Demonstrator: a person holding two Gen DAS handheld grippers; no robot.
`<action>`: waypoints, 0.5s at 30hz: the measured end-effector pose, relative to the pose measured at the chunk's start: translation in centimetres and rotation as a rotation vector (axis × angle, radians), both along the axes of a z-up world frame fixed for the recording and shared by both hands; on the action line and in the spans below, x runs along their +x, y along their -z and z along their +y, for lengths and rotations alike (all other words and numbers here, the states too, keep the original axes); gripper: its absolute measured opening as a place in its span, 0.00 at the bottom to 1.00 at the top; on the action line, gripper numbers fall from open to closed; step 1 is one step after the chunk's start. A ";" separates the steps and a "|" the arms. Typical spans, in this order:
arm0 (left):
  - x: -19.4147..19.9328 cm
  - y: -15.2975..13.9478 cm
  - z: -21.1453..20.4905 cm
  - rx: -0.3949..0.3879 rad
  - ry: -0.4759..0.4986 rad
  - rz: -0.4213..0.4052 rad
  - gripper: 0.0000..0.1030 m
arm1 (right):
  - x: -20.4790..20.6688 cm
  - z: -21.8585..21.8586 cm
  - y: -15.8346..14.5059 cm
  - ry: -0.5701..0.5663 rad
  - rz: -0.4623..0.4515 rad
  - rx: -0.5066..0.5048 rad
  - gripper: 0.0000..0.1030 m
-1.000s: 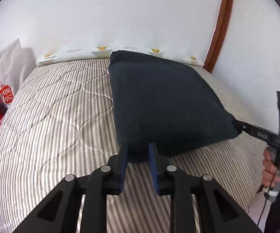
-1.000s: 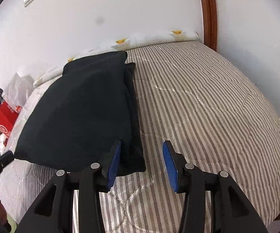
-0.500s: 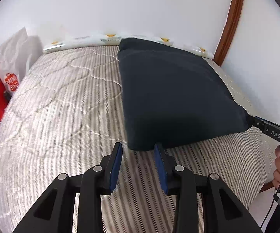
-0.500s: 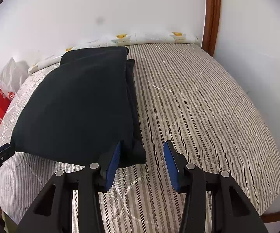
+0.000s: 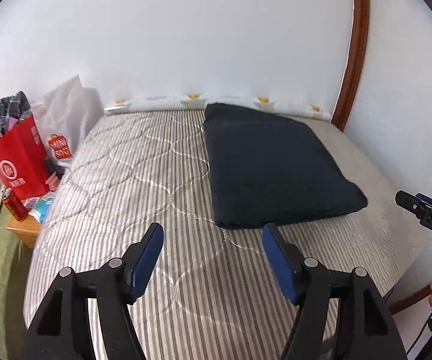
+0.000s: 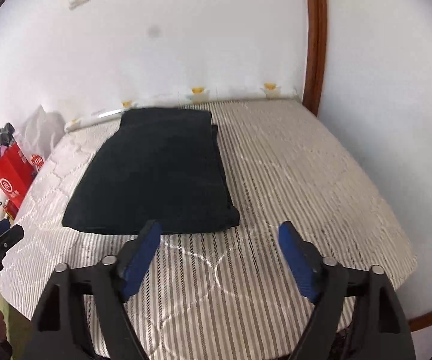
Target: Fold small clothes
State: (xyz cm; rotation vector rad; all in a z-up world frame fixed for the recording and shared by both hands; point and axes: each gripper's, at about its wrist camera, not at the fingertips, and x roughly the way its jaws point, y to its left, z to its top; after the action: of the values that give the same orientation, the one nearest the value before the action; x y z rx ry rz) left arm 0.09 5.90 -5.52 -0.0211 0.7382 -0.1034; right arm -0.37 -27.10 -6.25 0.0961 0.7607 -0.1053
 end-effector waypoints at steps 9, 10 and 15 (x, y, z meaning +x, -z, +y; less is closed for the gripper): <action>-5.2 -2.5 -0.2 0.015 -0.005 -0.059 0.78 | -6.1 0.2 -3.4 0.029 -0.063 -0.013 0.98; -5.4 -2.6 -0.2 0.011 -0.003 -0.058 0.81 | -6.5 0.3 -3.5 0.029 -0.068 -0.012 0.99; -6.5 -3.2 -0.3 0.013 0.000 -0.069 0.82 | -8.1 0.4 -3.5 0.030 -0.062 -0.017 1.00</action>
State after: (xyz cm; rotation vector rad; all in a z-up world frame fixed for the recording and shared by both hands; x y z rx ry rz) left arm -6.37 5.58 -2.37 -0.0051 0.6700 -0.0984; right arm -8.52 -26.70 -2.74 0.0940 0.6970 -0.1368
